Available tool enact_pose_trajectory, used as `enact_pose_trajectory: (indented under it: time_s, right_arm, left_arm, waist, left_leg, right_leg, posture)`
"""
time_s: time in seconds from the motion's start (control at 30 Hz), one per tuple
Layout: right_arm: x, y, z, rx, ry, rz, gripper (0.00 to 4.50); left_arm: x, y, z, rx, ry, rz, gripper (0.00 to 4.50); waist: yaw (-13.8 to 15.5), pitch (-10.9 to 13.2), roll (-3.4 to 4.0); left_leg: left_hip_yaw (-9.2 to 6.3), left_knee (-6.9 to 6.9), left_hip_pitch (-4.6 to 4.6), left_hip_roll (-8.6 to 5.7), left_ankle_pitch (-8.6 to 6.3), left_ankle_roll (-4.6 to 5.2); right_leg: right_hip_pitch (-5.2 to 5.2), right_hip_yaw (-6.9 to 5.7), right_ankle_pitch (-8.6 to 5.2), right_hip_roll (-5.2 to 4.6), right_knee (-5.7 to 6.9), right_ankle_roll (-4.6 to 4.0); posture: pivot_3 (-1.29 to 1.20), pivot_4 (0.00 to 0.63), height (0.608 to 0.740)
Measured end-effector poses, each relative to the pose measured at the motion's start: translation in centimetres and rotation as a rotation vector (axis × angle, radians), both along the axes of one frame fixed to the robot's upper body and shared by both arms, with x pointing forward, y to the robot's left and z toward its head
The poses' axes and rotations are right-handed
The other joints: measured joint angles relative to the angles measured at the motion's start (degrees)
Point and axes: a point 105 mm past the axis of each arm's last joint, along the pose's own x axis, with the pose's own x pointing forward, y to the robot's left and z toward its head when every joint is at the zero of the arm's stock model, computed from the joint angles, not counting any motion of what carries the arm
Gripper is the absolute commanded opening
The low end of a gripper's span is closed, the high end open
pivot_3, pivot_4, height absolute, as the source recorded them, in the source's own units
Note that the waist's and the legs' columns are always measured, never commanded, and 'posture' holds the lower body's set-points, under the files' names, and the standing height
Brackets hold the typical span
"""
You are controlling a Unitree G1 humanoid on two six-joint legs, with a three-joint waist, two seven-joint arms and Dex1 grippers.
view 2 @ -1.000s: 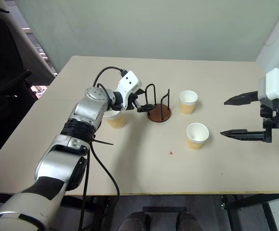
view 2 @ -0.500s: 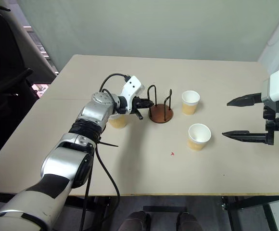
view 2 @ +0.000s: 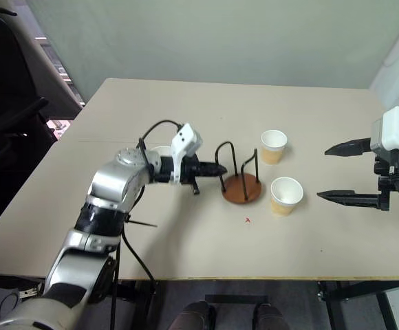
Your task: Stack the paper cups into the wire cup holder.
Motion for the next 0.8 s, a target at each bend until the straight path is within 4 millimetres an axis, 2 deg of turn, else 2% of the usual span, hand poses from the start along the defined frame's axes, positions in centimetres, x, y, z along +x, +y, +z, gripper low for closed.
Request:
enact_pose_trajectory:
  time_s: [0.03, 0.17, 0.27, 0.6, 0.67, 0.8]
  right_arm:
    - [0.0, 0.0, 0.0, 0.000, 0.000, -0.001, 4.50]
    - [0.0, 0.0, 0.0, 0.003, -0.004, -0.003, 4.50]
    - [0.1, 0.0, 0.1, 0.005, -0.009, -0.003, 4.50]
    - [-0.2, -0.2, -0.2, 0.008, 0.006, -0.010, 4.50]
    - [-0.3, -0.2, -0.2, 0.011, 0.005, -0.012, 4.50]
    - [-0.4, 0.0, -0.3, 0.009, 0.007, -0.010, 4.50]
  left_arm:
    - [-0.9, -0.2, -0.8, 0.007, 0.025, -0.022, 0.02]
    - [-2.5, -0.9, -1.4, 0.054, 0.006, -0.112, 0.02]
    - [-3.2, -1.4, -1.7, 0.096, -0.033, -0.215, 0.02]
    - [-2.1, -2.4, -1.9, 0.170, -0.163, -0.307, 0.02]
    - [-2.0, -2.6, -1.9, 0.168, -0.176, -0.312, 0.02]
    - [-1.9, -2.7, -2.1, 0.174, -0.179, -0.310, 1.12]
  waist:
    - [0.0, 0.0, 0.00]
    - [0.3, 0.0, 0.01]
    - [0.2, 0.0, 0.01]
    - [-0.3, 0.0, 0.04]
    - [-0.3, 0.0, 0.04]
    - [-0.3, 0.0, 0.04]
  left_leg:
    - [-0.03, -0.01, 0.04, 0.00, 0.00, 0.01]
    - [-0.18, 0.02, 0.38, 0.01, 0.05, 0.11]
    - [-0.17, -0.04, 0.64, 0.01, -0.34, 0.75]
    - [-0.21, -0.11, 0.70, 0.01, -0.33, 0.69]
    - [-0.20, -0.11, 0.69, 0.01, -0.21, 0.43]
    - [-0.20, -0.10, 0.64, 0.00, -0.24, 0.24]
  right_leg:
    - [0.03, 0.01, 0.00, -0.02, 0.01, 0.00]
    - [0.41, 0.01, 0.00, -0.05, 0.03, -0.15]
    - [0.63, 0.01, -0.07, -0.06, 0.02, -0.28]
    - [0.72, 0.00, -0.06, -0.07, -0.02, -0.29]
    - [0.73, 0.00, -0.12, -0.07, -0.03, -0.23]
    - [0.71, 0.01, -0.27, -0.07, -0.03, -0.14]
  posture:
    - [0.00, 0.150, 0.740]
    - [0.00, 0.150, 0.740]
    - [0.00, 0.150, 0.740]
    - [0.00, 0.150, 0.740]
    - [0.00, 0.150, 0.740]
    - [0.00, 0.150, 0.740]
